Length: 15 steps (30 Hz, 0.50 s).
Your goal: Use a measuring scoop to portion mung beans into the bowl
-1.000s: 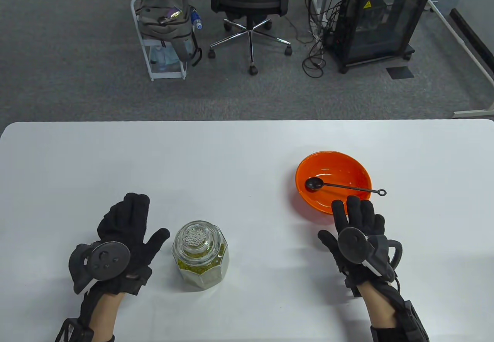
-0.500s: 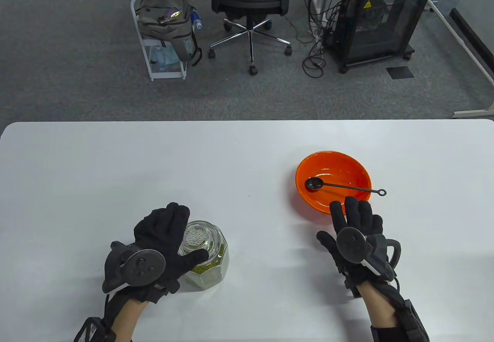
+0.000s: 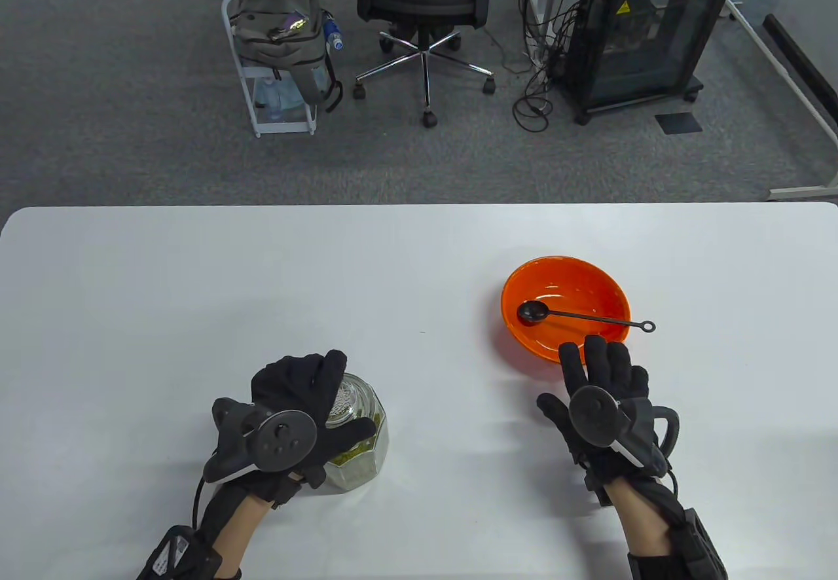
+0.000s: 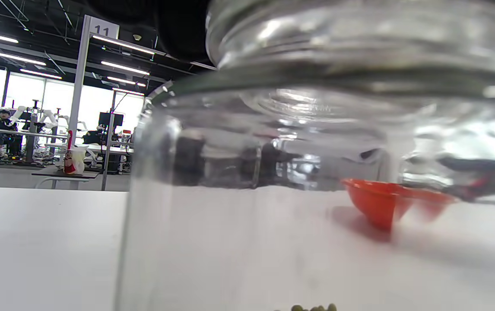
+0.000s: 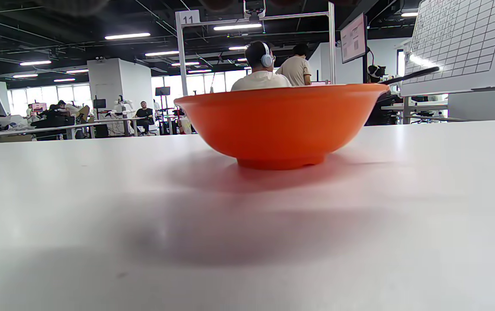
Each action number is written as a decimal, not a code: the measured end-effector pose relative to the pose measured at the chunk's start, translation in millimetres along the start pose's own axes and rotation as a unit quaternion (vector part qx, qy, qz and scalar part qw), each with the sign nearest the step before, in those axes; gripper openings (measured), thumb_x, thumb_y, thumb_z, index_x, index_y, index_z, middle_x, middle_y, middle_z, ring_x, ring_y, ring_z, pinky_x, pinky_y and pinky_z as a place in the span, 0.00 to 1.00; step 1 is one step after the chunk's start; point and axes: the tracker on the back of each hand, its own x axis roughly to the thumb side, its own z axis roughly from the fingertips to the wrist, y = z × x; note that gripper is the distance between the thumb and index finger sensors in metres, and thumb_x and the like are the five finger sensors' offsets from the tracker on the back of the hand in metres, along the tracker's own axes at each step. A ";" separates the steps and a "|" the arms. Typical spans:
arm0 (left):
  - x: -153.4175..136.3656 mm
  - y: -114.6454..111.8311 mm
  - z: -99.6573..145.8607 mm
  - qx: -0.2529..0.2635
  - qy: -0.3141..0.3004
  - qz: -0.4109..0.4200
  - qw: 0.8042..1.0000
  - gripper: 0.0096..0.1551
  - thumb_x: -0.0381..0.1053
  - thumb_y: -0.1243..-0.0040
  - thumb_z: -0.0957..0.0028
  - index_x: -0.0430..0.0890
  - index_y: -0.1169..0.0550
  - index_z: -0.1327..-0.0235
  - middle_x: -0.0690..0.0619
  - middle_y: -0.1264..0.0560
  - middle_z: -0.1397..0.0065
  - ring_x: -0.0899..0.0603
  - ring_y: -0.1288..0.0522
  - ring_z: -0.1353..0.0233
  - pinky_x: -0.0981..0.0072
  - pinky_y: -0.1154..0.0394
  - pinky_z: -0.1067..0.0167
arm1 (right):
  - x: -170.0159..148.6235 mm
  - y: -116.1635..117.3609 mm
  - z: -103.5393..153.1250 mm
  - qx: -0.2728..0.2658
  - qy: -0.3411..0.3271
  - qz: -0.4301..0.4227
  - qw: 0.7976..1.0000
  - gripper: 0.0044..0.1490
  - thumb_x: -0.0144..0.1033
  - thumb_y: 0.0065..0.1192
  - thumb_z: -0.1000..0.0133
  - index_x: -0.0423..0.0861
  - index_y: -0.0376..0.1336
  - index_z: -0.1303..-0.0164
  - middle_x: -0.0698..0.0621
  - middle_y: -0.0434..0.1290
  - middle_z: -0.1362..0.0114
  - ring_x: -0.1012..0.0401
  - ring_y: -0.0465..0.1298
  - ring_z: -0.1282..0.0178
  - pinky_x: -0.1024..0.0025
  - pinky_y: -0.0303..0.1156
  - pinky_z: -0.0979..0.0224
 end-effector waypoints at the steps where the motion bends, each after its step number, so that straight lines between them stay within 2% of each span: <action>1: -0.1 -0.2 -0.2 -0.002 0.000 0.001 1.000 0.59 0.85 0.45 0.49 0.43 0.36 0.20 0.41 0.33 0.26 0.30 0.31 0.31 0.30 0.38 0.31 | -0.2 0.2 0.0 0.000 0.000 0.000 1.000 0.54 0.69 0.49 0.50 0.53 0.43 0.17 0.41 0.43 0.12 0.35 0.47 0.15 0.29 0.50 0.22; 6: -0.5 0.3 -1.0 0.000 -0.001 0.004 1.000 0.57 0.84 0.45 0.49 0.44 0.35 0.21 0.40 0.30 0.30 0.31 0.30 0.34 0.30 0.37 0.32 | 0.2 2.1 0.2 0.007 0.000 0.002 1.000 0.54 0.69 0.49 0.49 0.53 0.43 0.17 0.41 0.43 0.12 0.35 0.47 0.15 0.29 0.50 0.22; 15: 0.3 2.6 0.9 0.032 -0.019 0.000 0.999 0.57 0.82 0.44 0.49 0.41 0.36 0.22 0.38 0.29 0.34 0.31 0.29 0.40 0.28 0.38 0.31 | 0.3 3.1 0.2 0.010 0.001 0.003 1.000 0.54 0.69 0.50 0.49 0.53 0.43 0.17 0.40 0.43 0.12 0.35 0.47 0.15 0.29 0.51 0.22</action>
